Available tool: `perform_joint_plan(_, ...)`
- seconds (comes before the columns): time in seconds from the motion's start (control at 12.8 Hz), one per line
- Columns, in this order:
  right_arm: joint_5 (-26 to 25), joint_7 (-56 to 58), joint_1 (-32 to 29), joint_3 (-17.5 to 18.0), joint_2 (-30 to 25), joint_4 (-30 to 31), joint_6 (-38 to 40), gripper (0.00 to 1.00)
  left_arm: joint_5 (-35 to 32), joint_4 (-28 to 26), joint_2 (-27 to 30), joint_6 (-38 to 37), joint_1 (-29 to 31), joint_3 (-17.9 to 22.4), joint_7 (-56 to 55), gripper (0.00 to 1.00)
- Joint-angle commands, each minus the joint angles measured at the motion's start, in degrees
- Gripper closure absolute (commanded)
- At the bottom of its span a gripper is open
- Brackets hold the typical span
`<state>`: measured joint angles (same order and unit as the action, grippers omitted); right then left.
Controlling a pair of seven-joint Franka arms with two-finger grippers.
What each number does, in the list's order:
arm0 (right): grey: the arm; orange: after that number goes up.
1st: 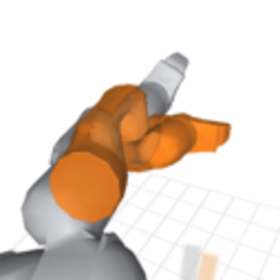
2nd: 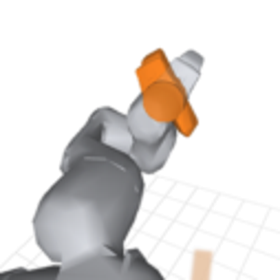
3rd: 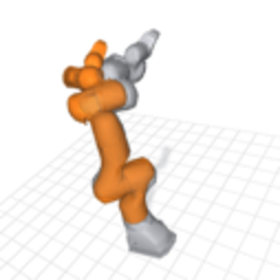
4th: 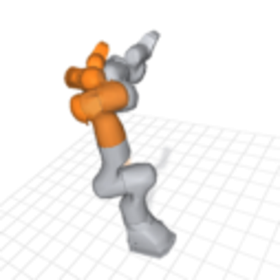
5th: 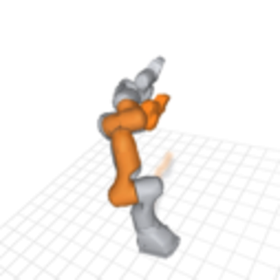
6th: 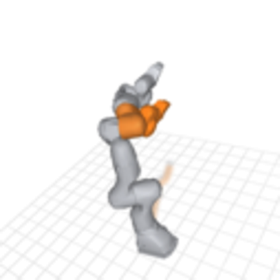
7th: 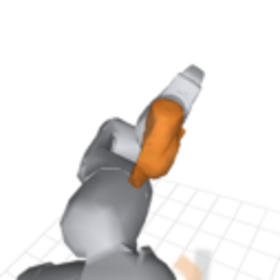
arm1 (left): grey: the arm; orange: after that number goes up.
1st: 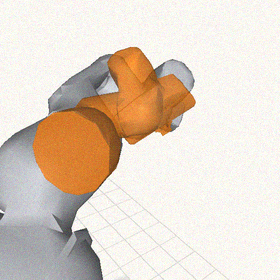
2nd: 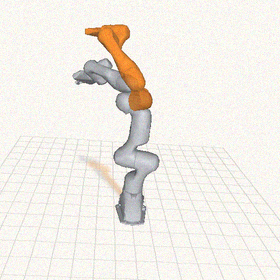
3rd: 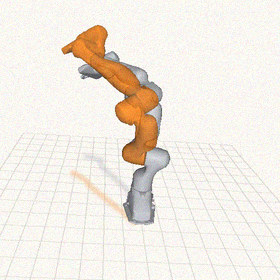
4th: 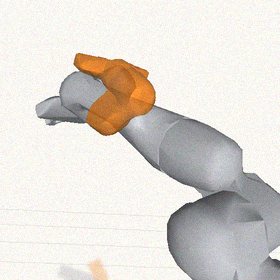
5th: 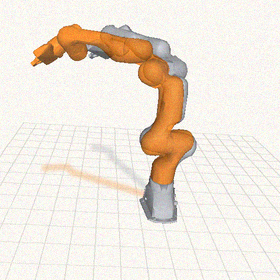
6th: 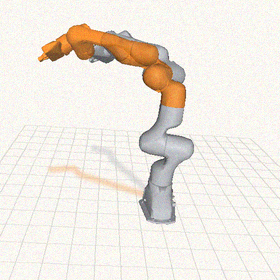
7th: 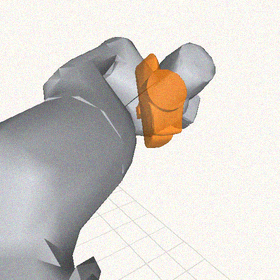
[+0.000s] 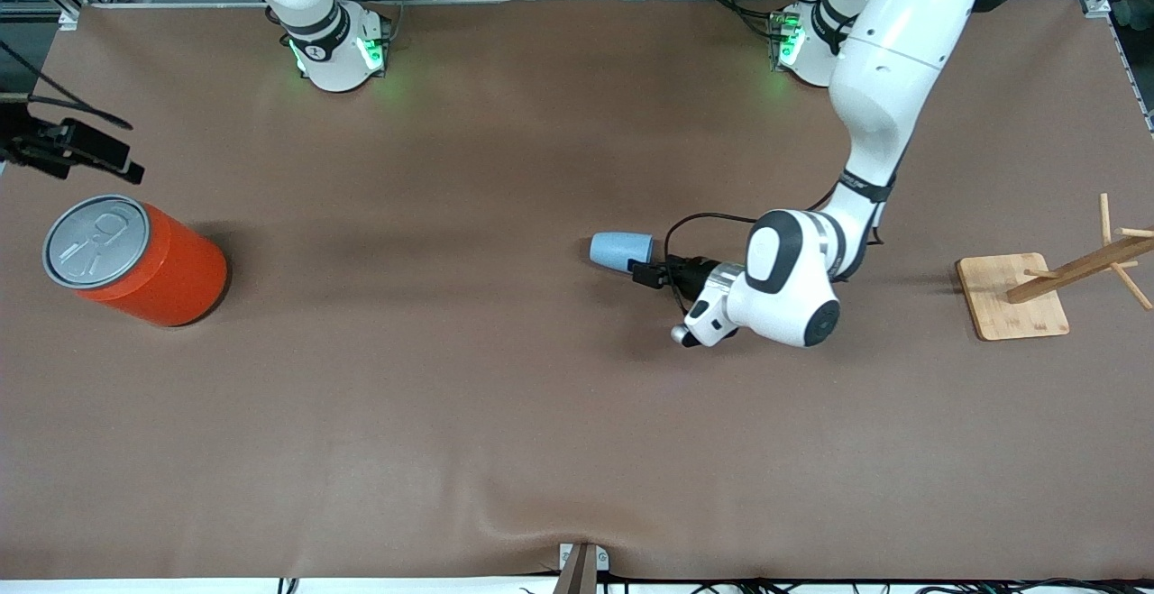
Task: Flip cup
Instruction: 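Grasp the lying cup across its body with the left gripper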
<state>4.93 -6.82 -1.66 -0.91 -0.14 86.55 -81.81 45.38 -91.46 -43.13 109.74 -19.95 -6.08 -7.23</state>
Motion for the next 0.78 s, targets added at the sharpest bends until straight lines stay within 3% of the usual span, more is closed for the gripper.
perform_joint_plan(0.0,0.78,-2.85,1.13,-0.5,-2.5,3.36,-0.9,0.0,2.86,1.38,-1.78,2.23,-1.76,0.36,-2.08,0.0)
perform_joint_plan(0.16,-0.09,-1.02,0.61,-0.59,1.26,-3.1,-0.29,0.0,4.27,1.38,-2.92,2.59,-3.08,0.54,-2.17,0.0)
perform_joint_plan(0.23,-0.27,-0.4,0.52,-0.59,2.24,-6.19,1.29,0.0,4.28,1.2,-2.93,2.59,-3.17,0.37,-2.35,0.1)
perform_joint_plan(0.39,-2.37,-0.3,0.95,-0.41,2.26,-7.62,4.02,0.0,4.37,1.2,-2.84,2.5,-3.08,0.36,-3.13,0.56)
perform_joint_plan(0.47,-2.82,-0.22,0.96,-0.15,2.08,-8.41,4.29,0.0,4.37,1.11,-2.58,2.07,-3.08,0.36,-5.05,0.86)
perform_joint_plan(0.55,-2.56,-0.13,1.04,-0.24,0.86,-7.81,5.59,0.0,4.11,1.11,-2.4,1.89,-3.17,0.36,-8.29,1.0)
perform_joint_plan(0.7,-2.65,0.05,1.13,-0.06,-0.03,-7.02,5.87,0.0,3.75,1.2,-1.96,1.71,-2.73,0.54,-10.69,1.0)
